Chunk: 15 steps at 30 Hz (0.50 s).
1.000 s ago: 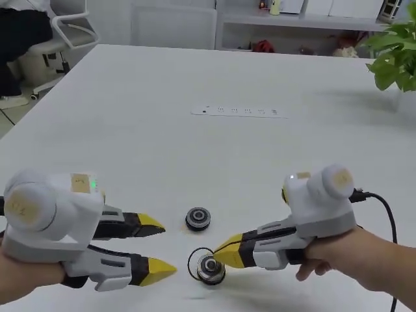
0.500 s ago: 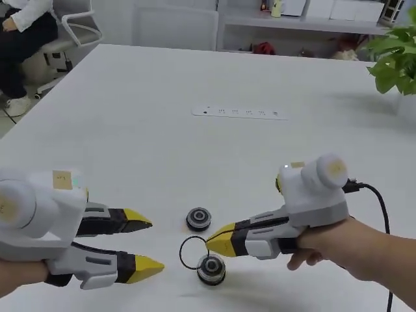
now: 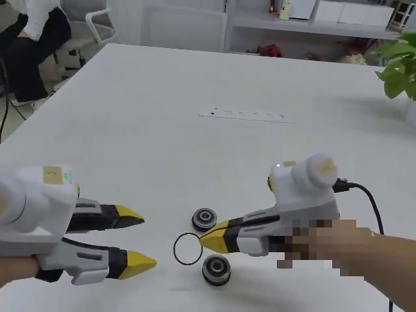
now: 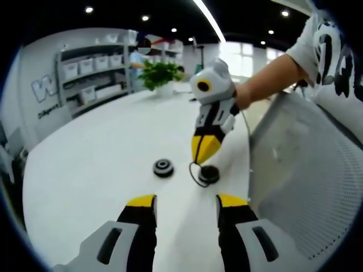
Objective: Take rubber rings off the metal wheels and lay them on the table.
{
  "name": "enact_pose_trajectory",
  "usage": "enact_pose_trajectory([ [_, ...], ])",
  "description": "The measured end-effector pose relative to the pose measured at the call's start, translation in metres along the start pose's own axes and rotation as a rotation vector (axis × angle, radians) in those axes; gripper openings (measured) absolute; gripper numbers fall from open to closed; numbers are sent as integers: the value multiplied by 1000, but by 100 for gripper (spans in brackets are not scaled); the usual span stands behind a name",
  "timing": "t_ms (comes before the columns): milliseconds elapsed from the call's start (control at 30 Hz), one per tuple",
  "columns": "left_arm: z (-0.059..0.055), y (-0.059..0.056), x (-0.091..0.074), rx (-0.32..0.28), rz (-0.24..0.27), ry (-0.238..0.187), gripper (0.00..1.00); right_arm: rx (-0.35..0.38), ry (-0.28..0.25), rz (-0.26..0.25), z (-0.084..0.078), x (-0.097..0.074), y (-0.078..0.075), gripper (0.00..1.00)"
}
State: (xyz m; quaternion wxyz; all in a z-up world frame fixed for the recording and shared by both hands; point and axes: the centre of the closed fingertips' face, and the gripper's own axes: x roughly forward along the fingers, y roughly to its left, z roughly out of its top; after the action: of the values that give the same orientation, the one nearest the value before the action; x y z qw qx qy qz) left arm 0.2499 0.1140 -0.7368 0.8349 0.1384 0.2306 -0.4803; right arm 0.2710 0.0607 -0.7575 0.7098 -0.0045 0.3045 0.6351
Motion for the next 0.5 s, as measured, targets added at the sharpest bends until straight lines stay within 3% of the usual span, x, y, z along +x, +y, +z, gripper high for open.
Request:
enact_pose_trajectory([
  [500, -2, 3, -4, -6, 15, 2, 44, -9, 25, -23, -11, 15, -3, 0],
])
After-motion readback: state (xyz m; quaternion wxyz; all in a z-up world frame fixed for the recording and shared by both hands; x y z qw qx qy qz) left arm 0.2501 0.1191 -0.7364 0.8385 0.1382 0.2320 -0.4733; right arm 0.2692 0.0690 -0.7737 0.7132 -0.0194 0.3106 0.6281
